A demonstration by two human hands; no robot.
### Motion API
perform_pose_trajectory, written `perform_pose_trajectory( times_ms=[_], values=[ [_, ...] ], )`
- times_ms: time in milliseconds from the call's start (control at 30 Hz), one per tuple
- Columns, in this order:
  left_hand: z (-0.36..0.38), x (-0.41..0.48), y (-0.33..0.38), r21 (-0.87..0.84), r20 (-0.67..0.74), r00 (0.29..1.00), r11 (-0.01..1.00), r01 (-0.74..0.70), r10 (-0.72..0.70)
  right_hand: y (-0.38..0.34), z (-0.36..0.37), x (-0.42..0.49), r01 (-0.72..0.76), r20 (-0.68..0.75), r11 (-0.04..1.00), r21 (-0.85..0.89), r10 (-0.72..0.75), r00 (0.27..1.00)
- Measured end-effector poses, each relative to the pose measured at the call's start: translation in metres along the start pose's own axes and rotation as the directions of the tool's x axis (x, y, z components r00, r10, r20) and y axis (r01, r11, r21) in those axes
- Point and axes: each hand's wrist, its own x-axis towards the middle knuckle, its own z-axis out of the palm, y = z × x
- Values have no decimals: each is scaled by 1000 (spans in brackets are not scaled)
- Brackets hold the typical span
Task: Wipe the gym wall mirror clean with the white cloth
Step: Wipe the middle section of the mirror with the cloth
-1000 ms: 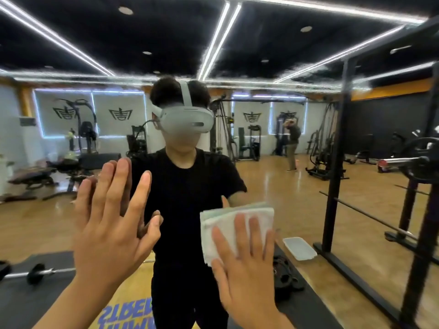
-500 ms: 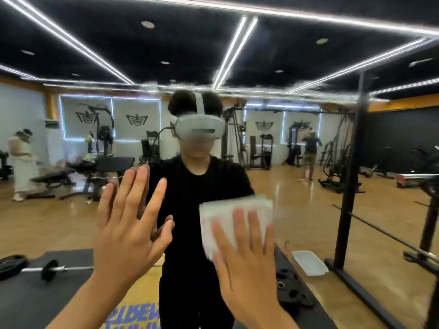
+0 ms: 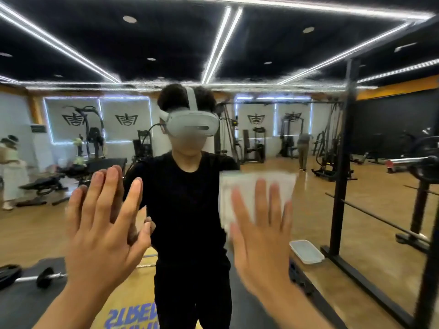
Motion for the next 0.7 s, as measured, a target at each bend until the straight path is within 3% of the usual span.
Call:
perform_pose_trajectory(
  times_ms=[67, 133, 267, 367, 467, 600, 700],
  values=[
    [-2, 0, 2, 2, 5, 1000, 1000, 6, -6, 8, 10, -70, 20, 126, 1000, -15, -18, 992],
    [5, -6, -2, 12, 16, 1000, 1000, 9, -9, 26, 5, -70, 87, 155, 996, -28, -82, 984],
    [20, -16, -17, 36, 118, 991, 998, 53, -57, 45, -39, 75, 0, -79, 1000, 5, 1, 997],
    [9, -7, -7, -7, 74, 997, 999, 32, -31, 54, -60, 136, -40, -147, 999, -15, 37, 988],
    [2, -4, -2, -32, 57, 997, 998, 55, -53, 54, -30, 63, -78, -124, 997, -11, 76, 989],
    [14, -14, -13, 13, 101, 993, 998, 67, -68, 73, -3, -73, 44, 115, 997, -67, -36, 993],
    [27, -23, -26, 38, 235, 964, 992, 121, -127, 112, -24, -28, 113, 80, 987, -114, -105, 991]
  ],
)
